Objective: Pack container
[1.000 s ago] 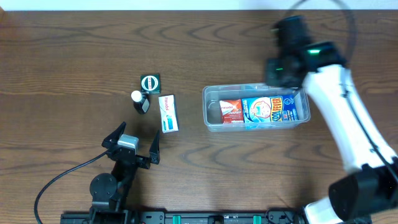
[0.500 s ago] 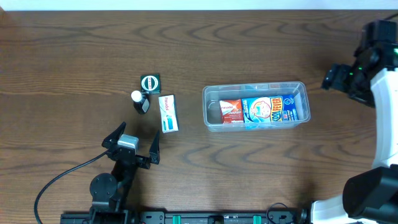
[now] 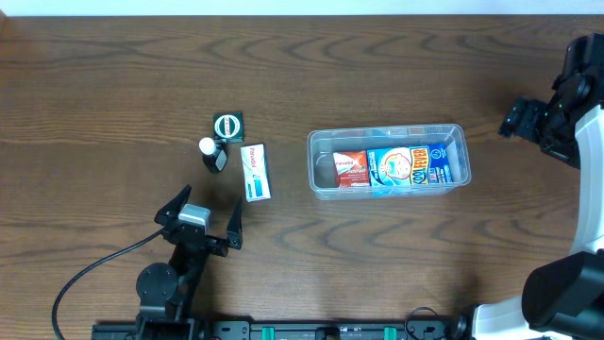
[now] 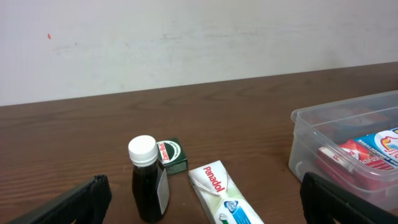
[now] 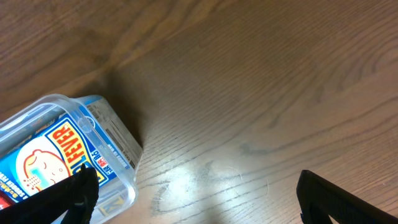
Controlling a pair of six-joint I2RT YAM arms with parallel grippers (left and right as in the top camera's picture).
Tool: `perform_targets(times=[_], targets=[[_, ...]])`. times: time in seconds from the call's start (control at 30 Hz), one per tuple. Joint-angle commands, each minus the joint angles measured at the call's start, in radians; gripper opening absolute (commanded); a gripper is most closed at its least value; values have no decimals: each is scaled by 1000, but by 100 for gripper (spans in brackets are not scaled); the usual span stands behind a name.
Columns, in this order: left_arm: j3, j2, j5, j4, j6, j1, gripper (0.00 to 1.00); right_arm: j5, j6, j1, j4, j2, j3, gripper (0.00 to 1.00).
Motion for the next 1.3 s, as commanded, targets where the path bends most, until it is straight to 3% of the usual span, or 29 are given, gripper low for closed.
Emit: perform_targets(times=[0.0, 0.4, 0.57, 0.67, 0.87, 0.97, 1.1, 1.27], targets=[[-15, -7, 17, -37, 7, 8, 98, 4, -13, -8, -2, -2, -3, 99], [-15, -7, 54, -34, 3, 8, 98, 4, -13, -8, -2, -2, -3, 99], [-14, -7, 95, 101, -2, 8, 98, 4, -13, -8, -2, -2, -3, 99], [30, -5, 99, 92, -19, 8, 98, 4, -13, -8, -2, -2, -3, 99], [301, 123, -8, -126, -32, 8, 98, 4, -13, -8, -2, -2, -3, 99], [526, 299, -88, -308, -31, 8, 98, 4, -13, -8, -2, -2, -3, 99], [803, 573, -89, -523, -30, 8, 98, 4, -13, -8, -2, -2, -3, 99], [1017, 862, -80, -734, -31, 8, 98, 4, -13, -8, -2, -2, -3, 99]])
